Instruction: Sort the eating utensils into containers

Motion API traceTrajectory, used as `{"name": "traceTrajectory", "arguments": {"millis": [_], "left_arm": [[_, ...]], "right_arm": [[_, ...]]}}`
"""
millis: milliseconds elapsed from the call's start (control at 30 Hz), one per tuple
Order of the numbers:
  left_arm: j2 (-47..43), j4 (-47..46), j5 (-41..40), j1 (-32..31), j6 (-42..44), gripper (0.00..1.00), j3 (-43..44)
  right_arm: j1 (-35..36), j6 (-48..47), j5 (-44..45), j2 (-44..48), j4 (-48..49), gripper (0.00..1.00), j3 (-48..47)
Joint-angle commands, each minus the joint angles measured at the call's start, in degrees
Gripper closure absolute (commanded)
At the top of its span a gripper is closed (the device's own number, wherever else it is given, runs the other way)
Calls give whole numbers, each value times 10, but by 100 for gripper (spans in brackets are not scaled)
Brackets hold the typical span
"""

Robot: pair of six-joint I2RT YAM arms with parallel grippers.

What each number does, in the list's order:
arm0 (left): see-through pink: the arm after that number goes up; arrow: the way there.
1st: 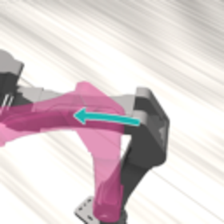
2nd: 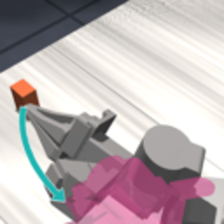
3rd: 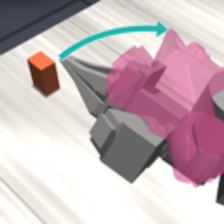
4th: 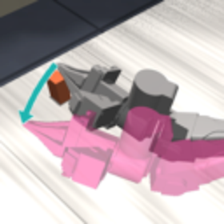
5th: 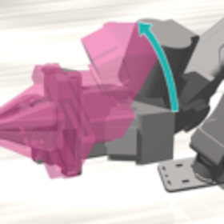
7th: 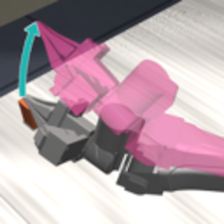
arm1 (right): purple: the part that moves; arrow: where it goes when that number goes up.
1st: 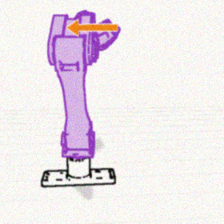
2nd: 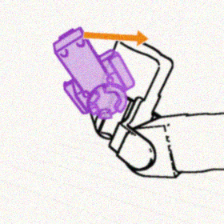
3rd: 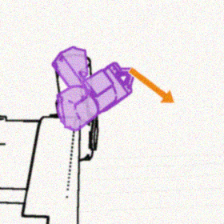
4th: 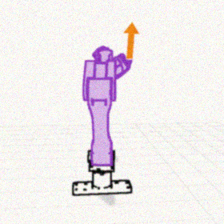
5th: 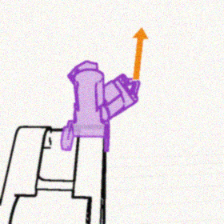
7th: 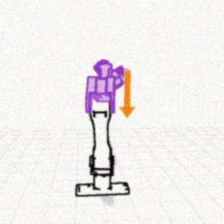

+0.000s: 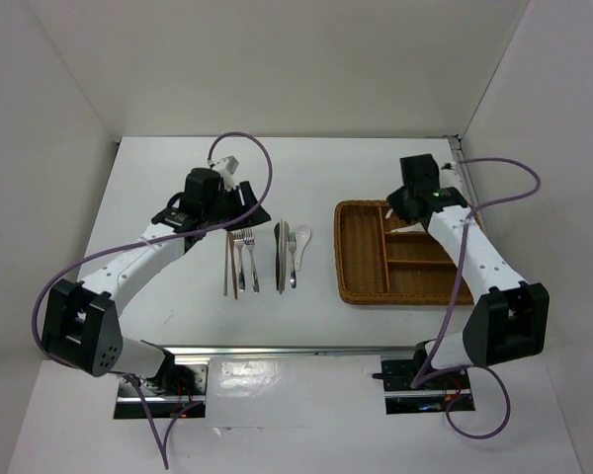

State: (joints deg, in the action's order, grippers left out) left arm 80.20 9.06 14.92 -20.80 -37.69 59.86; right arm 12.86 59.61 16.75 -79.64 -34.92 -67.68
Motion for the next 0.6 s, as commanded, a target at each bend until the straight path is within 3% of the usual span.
{"name": "traceTrajectory", "arguments": {"millis": [0,133,367,567], "left_arm": [[-13,1,-10,0,6,35,-14],[-13,1,-5,0,11,35,-30],[-12,1,-12,10,17,35,-30],[17,-18,-12,15,17,35,-25]], "right_arm": [[-51,99,46,4,-67,100,10],[-86,131,66,-36,-61,100,15],[-92,158,88,-104,-41,100,-21],[-92,236,94,-146,-72,100,-32]]}}
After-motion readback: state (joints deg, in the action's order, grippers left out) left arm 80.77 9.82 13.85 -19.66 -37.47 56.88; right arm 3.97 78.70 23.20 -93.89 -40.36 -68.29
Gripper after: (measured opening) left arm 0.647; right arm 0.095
